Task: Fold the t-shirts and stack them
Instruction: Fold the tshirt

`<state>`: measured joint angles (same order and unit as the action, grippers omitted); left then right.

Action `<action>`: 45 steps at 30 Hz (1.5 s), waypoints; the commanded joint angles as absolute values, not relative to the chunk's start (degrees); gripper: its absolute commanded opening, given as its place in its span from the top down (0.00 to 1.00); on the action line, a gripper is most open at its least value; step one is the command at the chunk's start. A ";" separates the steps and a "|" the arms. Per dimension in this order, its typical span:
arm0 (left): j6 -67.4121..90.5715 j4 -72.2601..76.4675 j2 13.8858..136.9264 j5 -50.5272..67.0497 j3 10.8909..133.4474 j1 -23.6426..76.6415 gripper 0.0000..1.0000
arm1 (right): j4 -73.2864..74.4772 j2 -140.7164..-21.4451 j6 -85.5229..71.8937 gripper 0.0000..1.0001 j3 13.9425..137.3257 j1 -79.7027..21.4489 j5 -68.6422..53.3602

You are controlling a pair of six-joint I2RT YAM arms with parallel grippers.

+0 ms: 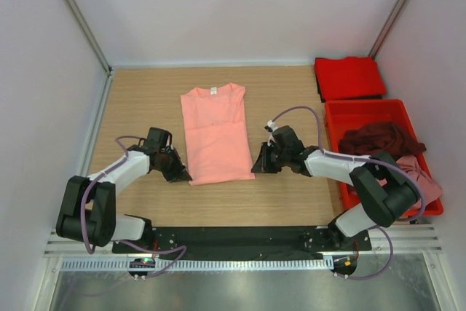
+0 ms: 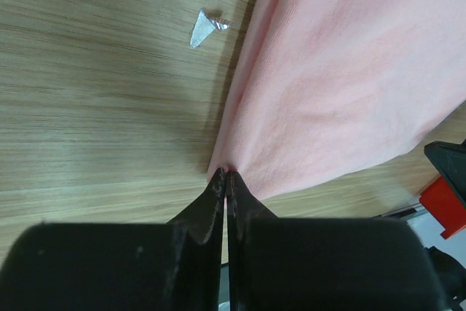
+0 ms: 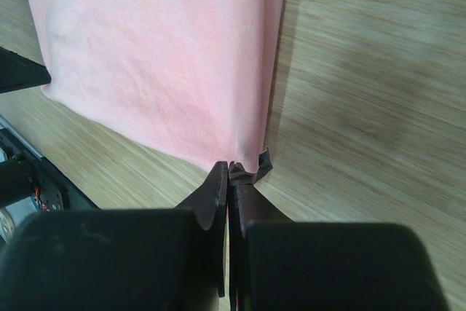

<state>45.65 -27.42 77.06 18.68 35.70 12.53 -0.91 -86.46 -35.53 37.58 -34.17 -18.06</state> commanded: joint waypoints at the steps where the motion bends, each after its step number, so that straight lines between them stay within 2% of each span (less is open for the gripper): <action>1: 44.92 -27.16 75.94 18.99 35.95 12.92 1.00 | -4.48 -83.50 -35.51 0.99 36.13 -34.28 -18.11; 4: 44.74 -29.52 76.46 16.45 36.38 13.44 1.00 | -4.40 -82.88 -35.07 0.96 35.51 -34.28 -18.19; 7: 44.91 -30.41 77.78 14.15 37.00 15.03 1.00 | -4.66 -82.62 -34.72 0.84 35.25 -34.36 -18.02; 8: 44.83 -30.41 78.13 13.89 37.09 15.46 1.00 | -4.66 -82.79 -34.54 0.73 35.24 -34.28 -17.93; 11: 44.82 -30.41 79.19 13.89 37.44 15.91 1.00 | -5.18 -84.28 -34.10 0.65 35.42 -34.36 -18.45; 19: 44.56 -31.29 79.01 13.36 38.67 16.08 1.00 | -7.74 -86.57 -34.28 0.64 35.25 -34.28 -20.13; 38: 44.47 -30.76 80.16 13.36 38.76 16.52 1.00 | -9.14 -88.15 -35.07 0.65 34.98 -34.45 -20.04; 40: 44.56 -30.76 80.16 13.18 38.76 16.61 1.00 | -9.40 -88.15 -35.24 0.70 34.98 -34.45 -20.04; 41: 44.65 -30.76 80.33 13.18 38.85 16.70 1.00 | -9.40 -88.15 -35.24 0.75 34.98 -34.45 -20.21; 42: 44.74 -30.76 80.33 13.27 38.85 16.61 1.00 | -9.75 -88.07 -35.33 0.86 34.89 -34.54 -20.30; 43: 45.00 -30.67 80.33 13.36 38.93 16.70 1.00 | -9.93 -87.98 -35.33 0.93 34.72 -34.45 -20.56; 45: 45.26 -30.76 80.07 13.36 39.20 16.87 1.00 | -10.37 -87.10 -35.77 0.99 34.19 -34.45 -20.48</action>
<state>45.65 -29.85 79.99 13.87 37.32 16.27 -6.92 -87.79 -35.48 34.74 -34.17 -19.94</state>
